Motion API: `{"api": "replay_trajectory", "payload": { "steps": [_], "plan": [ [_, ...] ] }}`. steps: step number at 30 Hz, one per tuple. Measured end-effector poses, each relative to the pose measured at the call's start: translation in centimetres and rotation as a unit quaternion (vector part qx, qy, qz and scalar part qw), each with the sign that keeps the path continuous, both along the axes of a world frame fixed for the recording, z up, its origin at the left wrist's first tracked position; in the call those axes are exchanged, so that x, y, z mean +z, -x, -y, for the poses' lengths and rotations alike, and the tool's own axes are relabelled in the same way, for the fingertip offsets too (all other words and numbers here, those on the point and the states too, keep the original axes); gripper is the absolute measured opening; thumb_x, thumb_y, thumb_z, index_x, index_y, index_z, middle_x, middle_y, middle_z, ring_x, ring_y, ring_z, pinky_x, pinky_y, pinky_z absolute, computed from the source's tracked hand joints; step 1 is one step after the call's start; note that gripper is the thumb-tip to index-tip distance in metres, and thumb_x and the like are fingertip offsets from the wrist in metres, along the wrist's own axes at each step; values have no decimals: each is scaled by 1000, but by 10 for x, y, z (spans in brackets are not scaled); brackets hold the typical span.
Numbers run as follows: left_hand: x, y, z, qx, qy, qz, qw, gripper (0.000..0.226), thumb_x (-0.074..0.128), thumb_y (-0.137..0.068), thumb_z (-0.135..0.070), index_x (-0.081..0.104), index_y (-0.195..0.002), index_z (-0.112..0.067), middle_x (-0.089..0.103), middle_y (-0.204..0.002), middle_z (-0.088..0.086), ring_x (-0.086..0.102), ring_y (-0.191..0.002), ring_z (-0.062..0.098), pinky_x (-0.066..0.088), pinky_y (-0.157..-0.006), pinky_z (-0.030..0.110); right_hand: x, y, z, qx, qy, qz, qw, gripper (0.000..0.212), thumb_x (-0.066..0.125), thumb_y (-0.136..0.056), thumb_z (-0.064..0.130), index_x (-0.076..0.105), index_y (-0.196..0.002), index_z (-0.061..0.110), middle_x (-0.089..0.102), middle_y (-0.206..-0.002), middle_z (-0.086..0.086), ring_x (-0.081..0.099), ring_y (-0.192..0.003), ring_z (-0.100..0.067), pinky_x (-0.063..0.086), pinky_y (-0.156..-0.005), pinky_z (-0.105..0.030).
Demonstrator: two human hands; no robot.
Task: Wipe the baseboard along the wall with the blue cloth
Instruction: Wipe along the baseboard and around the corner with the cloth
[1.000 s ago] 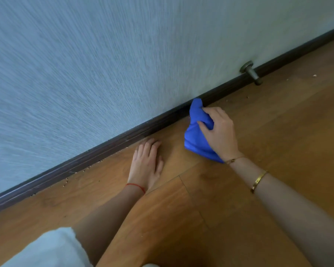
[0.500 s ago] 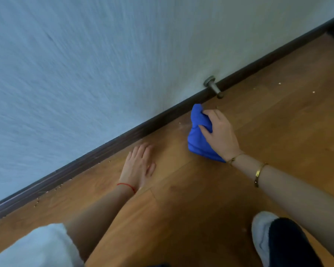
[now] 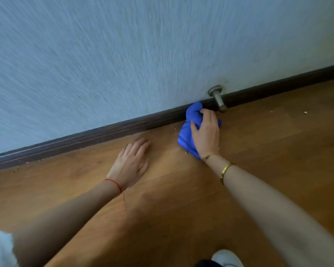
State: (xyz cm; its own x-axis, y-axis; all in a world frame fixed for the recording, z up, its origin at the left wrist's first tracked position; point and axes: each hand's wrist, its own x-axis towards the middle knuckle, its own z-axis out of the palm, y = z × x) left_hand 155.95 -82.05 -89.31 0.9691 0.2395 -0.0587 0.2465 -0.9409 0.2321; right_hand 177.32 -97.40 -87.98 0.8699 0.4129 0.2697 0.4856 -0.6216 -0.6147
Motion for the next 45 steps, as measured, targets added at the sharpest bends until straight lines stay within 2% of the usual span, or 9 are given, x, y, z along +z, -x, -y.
{"api": "replay_trajectory", "payload": {
  "steps": [7, 11, 15, 21, 26, 34, 41, 43, 45],
  "plan": [
    [21, 10, 16, 35, -25, -53, 998, 60, 32, -99, -43, 42, -147, -9, 45, -150, 12, 52, -126, 29, 50, -103, 43, -3, 3, -2, 50, -9, -10, 999, 27, 71, -83, 3, 59, -106, -2, 61, -101, -16, 60, -97, -34, 52, -86, -45],
    [22, 4, 27, 13, -12, -55, 998, 59, 31, -101, -42, 42, -148, -9, 45, -150, 12, 46, -134, 29, 47, -107, 44, 1, -2, 10, 58, -18, 2, 998, 26, 68, -83, 2, 60, -107, 0, 62, -103, -14, 59, -99, -34, 47, -88, -37],
    [5, -9, 37, 56, 19, -12, 998, 55, 38, -98, -36, 44, -146, -9, 49, -145, 11, 47, -129, 30, 48, -101, 46, 0, -14, 23, -11, -27, -7, 1000, 34, 68, -83, 7, 60, -116, 8, 59, -107, -14, 57, -101, -33, 47, -84, -38],
    [-27, -23, 50, 114, 24, 67, 991, 51, 47, -96, -28, 50, -142, -8, 46, -150, 10, 42, -136, 29, 30, -114, 41, -15, 4, -8, 17, -97, 31, 995, 31, 66, -83, 2, 61, -113, 2, 61, -107, -11, 57, -101, -26, 50, -88, -35],
    [-34, -21, 50, 120, 25, 105, 987, 49, 51, -94, -25, 52, -140, -8, 47, -150, 10, 42, -138, 29, 30, -115, 43, -21, 30, -23, 122, -86, 58, 987, 30, 64, -81, -3, 65, -110, 2, 63, -105, -12, 57, -98, -29, 49, -91, -37],
    [-34, -20, 48, 121, 36, 112, 986, 51, 54, -95, -26, 50, -143, -9, 45, -151, 9, 39, -139, 27, 27, -116, 43, -23, -7, 3, -72, -122, 13, 990, 32, 68, -76, 1, 67, -107, 5, 64, -103, -9, 58, -98, -19, 46, -82, -24],
    [-35, -20, 48, 122, 34, 121, 984, 49, 52, -95, -26, 52, -139, -7, 48, -148, 9, 40, -137, 29, 31, -114, 46, -22, 35, -31, 154, -62, 51, 985, 28, 65, -78, -3, 66, -105, 4, 62, -98, -10, 58, -90, -29, 49, -83, -33],
    [-35, -21, 48, 120, 33, 118, 985, 50, 52, -94, -26, 51, -141, -8, 46, -149, 8, 39, -138, 29, 29, -115, 45, -24, 25, -19, 116, -64, 56, 990, 29, 65, -77, 0, 67, -106, 4, 62, -98, -10, 57, -93, -27, 48, -84, -32],
    [-34, -21, 48, 120, 32, 113, 986, 51, 52, -95, -26, 50, -143, -9, 45, -151, 8, 38, -139, 28, 27, -117, 45, -24, 5, -3, -3, -96, 28, 995, 31, 65, -76, 3, 67, -107, 5, 62, -100, -11, 57, -95, -22, 46, -83, -26]
  ]
}}
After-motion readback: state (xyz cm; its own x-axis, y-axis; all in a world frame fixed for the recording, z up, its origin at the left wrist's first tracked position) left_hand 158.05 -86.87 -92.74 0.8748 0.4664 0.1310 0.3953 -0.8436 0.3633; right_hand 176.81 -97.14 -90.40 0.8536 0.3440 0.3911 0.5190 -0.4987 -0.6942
